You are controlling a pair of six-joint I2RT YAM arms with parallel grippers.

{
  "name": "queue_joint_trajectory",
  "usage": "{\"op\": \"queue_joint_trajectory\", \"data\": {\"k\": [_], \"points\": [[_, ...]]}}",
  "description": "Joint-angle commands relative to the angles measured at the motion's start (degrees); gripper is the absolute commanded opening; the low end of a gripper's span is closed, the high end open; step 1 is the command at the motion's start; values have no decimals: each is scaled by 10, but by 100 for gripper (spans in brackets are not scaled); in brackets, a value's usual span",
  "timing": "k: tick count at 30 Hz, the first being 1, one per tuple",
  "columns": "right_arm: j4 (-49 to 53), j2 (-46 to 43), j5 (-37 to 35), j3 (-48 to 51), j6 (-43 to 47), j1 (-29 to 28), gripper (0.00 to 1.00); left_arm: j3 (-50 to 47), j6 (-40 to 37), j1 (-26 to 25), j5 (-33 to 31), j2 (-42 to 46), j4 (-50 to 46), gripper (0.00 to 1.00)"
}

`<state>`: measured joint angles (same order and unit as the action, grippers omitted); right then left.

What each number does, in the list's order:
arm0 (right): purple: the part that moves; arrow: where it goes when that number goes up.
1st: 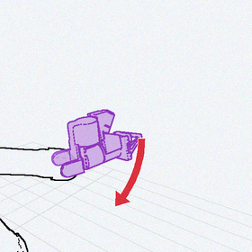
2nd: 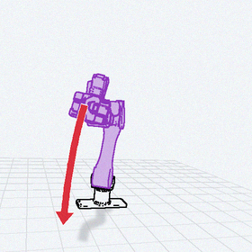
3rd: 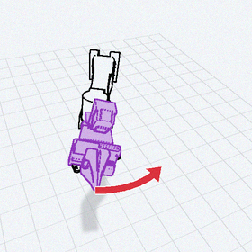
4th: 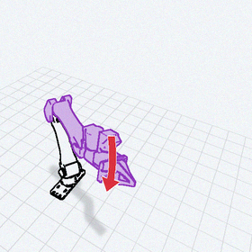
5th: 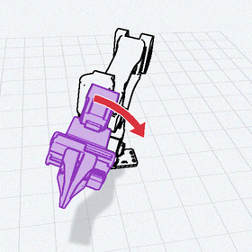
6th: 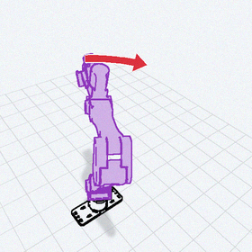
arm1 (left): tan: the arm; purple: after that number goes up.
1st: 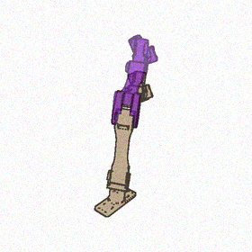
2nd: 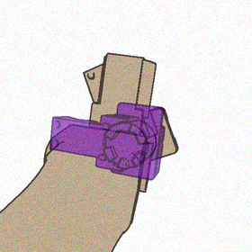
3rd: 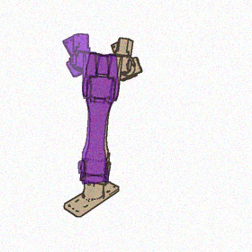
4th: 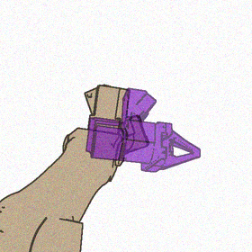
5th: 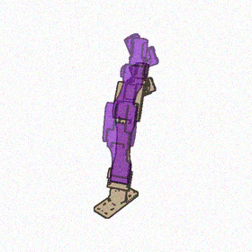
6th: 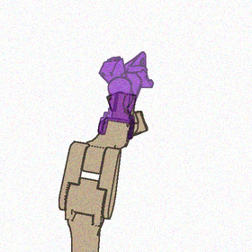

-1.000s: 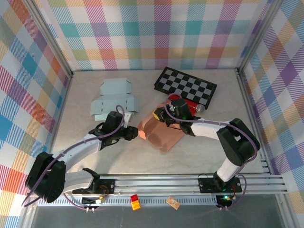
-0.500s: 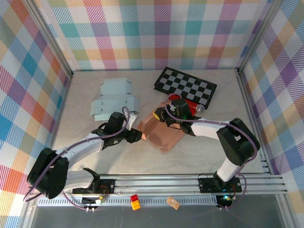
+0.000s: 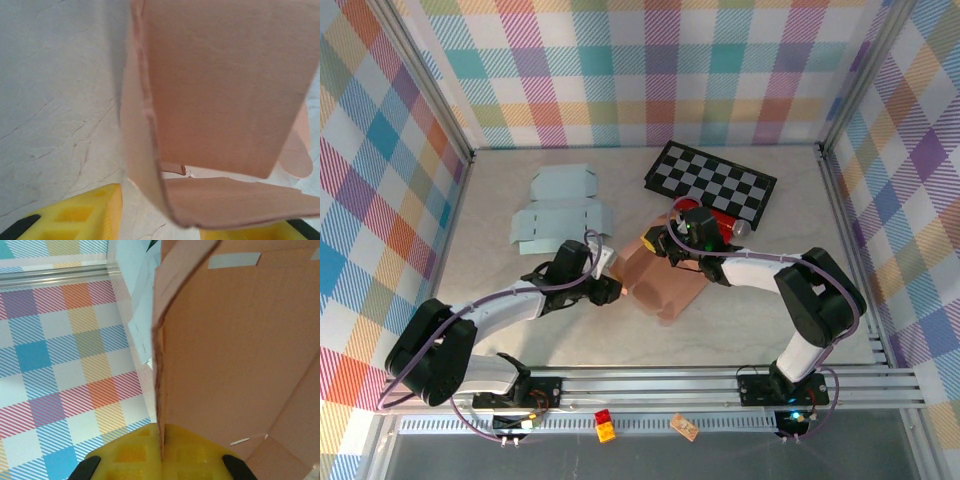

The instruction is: Fold the paper box

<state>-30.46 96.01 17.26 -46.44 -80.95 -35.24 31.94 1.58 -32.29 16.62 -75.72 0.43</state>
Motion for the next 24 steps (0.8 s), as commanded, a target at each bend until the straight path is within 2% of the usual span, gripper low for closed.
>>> {"op": "queue_joint_trajectory", "data": {"k": [1,13,24], "points": [[-36,12,10,13,0,3,0,8,-14,-9,-8,-7,22,42],[-53,14,10,27,-10,3,0,20,-10,-26,-34,-21,51,35],[-115,19,0,49,-19,2,0,29,8,-47,-59,-39,67,35]]}}
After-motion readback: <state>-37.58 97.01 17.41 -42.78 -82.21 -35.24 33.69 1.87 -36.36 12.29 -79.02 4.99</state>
